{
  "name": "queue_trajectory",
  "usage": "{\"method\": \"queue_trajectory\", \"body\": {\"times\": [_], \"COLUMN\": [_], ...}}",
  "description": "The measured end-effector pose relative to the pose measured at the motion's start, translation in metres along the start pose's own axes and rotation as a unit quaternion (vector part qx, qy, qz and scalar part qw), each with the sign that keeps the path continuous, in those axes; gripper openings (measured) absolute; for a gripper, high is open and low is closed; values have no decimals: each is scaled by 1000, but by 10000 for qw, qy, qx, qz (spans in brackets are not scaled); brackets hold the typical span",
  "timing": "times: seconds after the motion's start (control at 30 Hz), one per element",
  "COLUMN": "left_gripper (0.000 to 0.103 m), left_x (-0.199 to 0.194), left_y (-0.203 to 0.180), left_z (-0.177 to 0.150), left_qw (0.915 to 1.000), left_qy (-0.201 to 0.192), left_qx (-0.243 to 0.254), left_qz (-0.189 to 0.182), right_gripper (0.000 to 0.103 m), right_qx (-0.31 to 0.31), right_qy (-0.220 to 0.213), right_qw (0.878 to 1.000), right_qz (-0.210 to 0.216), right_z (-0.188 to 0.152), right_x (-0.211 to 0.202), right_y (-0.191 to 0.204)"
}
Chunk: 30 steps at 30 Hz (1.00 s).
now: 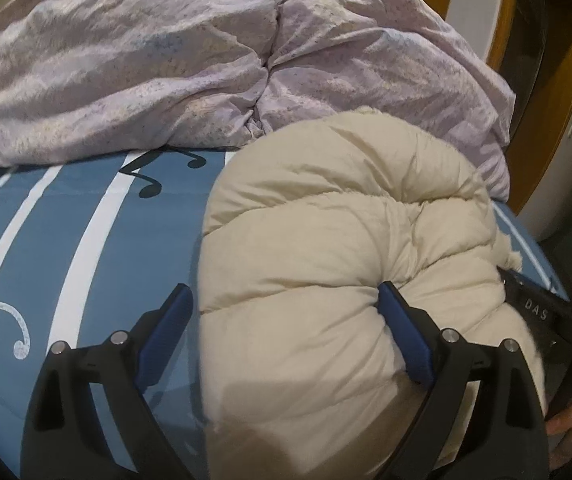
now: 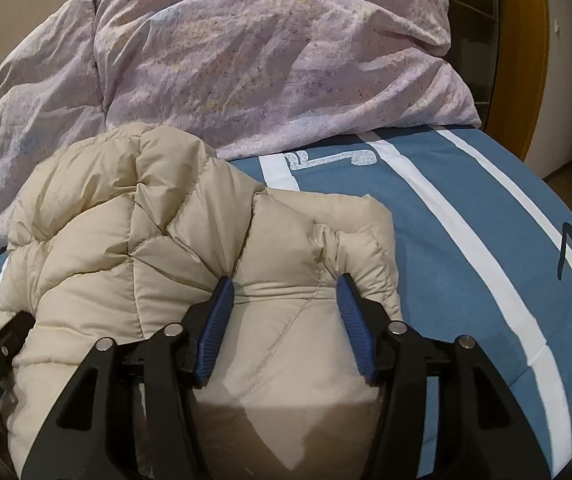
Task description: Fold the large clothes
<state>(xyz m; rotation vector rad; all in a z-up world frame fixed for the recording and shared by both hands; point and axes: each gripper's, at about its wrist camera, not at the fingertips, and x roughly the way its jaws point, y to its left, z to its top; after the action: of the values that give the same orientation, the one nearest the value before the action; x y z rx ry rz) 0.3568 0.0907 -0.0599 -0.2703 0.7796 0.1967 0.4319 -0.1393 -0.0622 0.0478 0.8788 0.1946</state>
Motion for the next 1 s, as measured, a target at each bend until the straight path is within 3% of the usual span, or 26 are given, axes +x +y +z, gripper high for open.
{"method": "queue_trajectory", "body": {"times": [0.07,0.1,0.13,0.27,0.47,0.8,1.0], "left_gripper": [92,92,92,92,92,92,92], "left_x": [-4,-7,-8,-16,-20,-3,9], "left_y": [5,8,9,16,31,47,51], "left_z": [2,4,6,13,16,8,4], "left_qw": [10000,9999,9999,9999,9996,9896,9778], "left_qy": [4,-4,-11,3,160,714,1021], "left_qx": [-71,-107,-115,-134,-221,-703,-991], "left_qz": [-38,-37,-17,39,-105,-1028,-1539], "right_gripper": [81,96,101,101,101,102,102], "right_qx": [-36,-21,4,333,1209,1222,1068], "right_qy": [0,-36,-80,-8,778,1474,1517], "right_qw": [9999,9999,9999,9993,9826,9555,9436], "right_qz": [113,134,82,145,1173,2244,2742], "right_z": [2,2,2,5,0,-13,-15], "right_x": [-10,-16,-21,-36,-21,2,6], "right_y": [-4,-8,-11,-42,-81,-65,-52]}}
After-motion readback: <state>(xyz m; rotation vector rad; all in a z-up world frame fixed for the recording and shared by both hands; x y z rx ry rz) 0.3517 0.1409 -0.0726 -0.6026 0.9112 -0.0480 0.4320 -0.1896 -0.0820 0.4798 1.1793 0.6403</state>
